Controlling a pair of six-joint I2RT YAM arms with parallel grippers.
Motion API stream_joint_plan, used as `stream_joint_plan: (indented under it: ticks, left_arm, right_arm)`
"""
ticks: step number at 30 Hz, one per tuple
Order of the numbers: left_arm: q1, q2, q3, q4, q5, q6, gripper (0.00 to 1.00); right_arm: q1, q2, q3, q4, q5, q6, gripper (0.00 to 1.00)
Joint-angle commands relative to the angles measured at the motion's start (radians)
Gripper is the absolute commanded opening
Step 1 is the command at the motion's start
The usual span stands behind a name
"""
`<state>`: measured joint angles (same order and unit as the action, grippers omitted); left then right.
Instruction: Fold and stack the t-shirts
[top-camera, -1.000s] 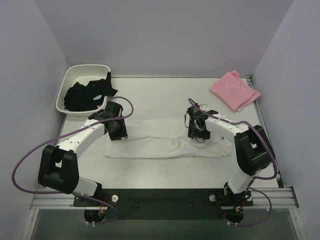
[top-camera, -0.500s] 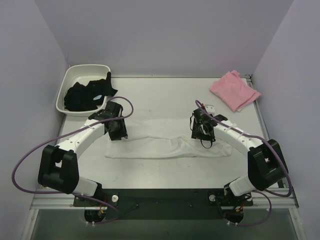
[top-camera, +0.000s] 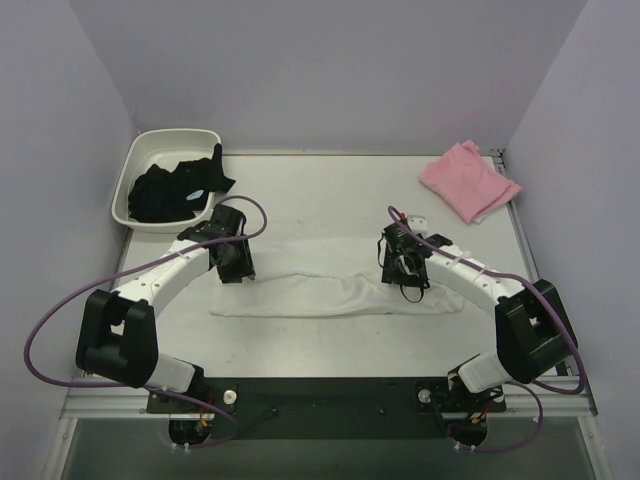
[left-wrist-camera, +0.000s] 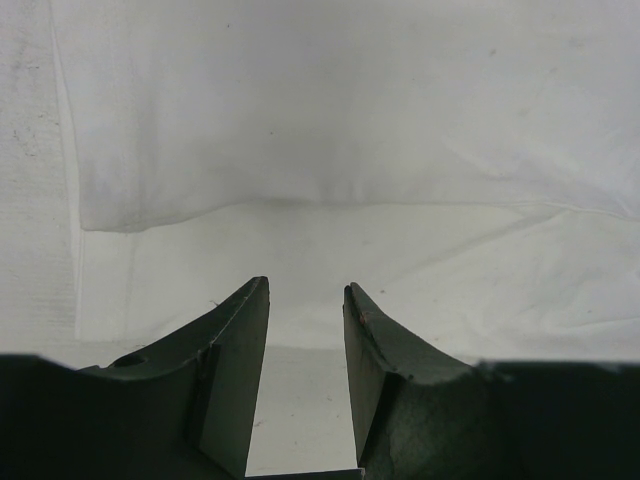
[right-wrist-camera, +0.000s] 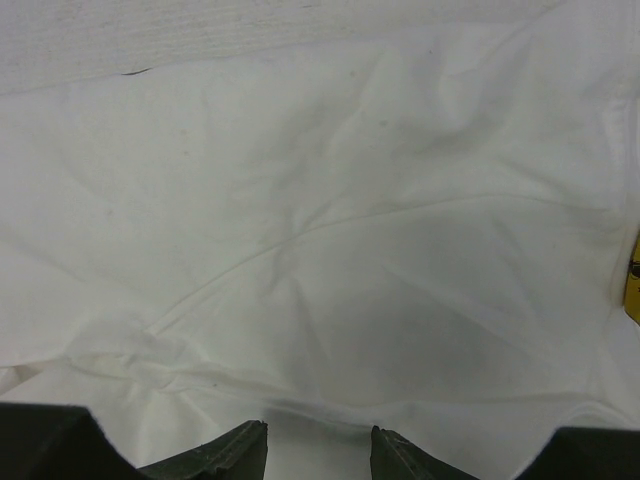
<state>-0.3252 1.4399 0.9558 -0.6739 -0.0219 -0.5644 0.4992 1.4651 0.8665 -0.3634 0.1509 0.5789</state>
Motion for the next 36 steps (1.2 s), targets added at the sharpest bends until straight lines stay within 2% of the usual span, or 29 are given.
stream_joint_plan:
  ticks: [1,10,21,24,25,26,27,28,36]
  left_arm:
    - [0.003,-0.029,0.011,0.019,-0.004,0.006,0.46]
    - [0.003,-0.026,0.014,0.022,0.0,0.008,0.46]
    - [0.003,-0.027,0.012,0.017,-0.007,0.009,0.46]
    - [0.003,-0.027,0.011,0.017,-0.007,0.009,0.46]
    - [0.003,-0.027,0.011,0.016,-0.007,0.009,0.46]
    - [0.003,-0.024,0.011,0.017,-0.006,0.009,0.46]
    - [0.003,-0.024,0.009,0.019,-0.006,0.008,0.46]
    - [0.003,-0.022,0.009,0.019,-0.004,0.008,0.46]
    - [0.003,-0.019,0.009,0.023,-0.003,0.006,0.46]
  right_arm:
    - [-0.001,-0.022,0.012,-0.042,0.062,-0.002,0.45]
    - [-0.031,-0.006,0.002,-0.042,0.095,-0.021,0.45]
    - [-0.036,0.063,-0.023,0.014,0.058,-0.013,0.43]
    - [-0.037,0.069,-0.032,0.026,0.049,-0.007,0.31]
    - [-0.037,0.07,-0.034,0.029,0.047,-0.007,0.19]
    - [-0.036,0.069,-0.034,0.03,0.042,-0.005,0.13]
    - [-0.037,0.069,-0.034,0.029,0.042,-0.004,0.02]
    - [-0.037,0.067,-0.035,0.029,0.041,-0.004,0.0]
    - [0.013,-0.02,-0.023,-0.009,0.055,-0.004,0.0]
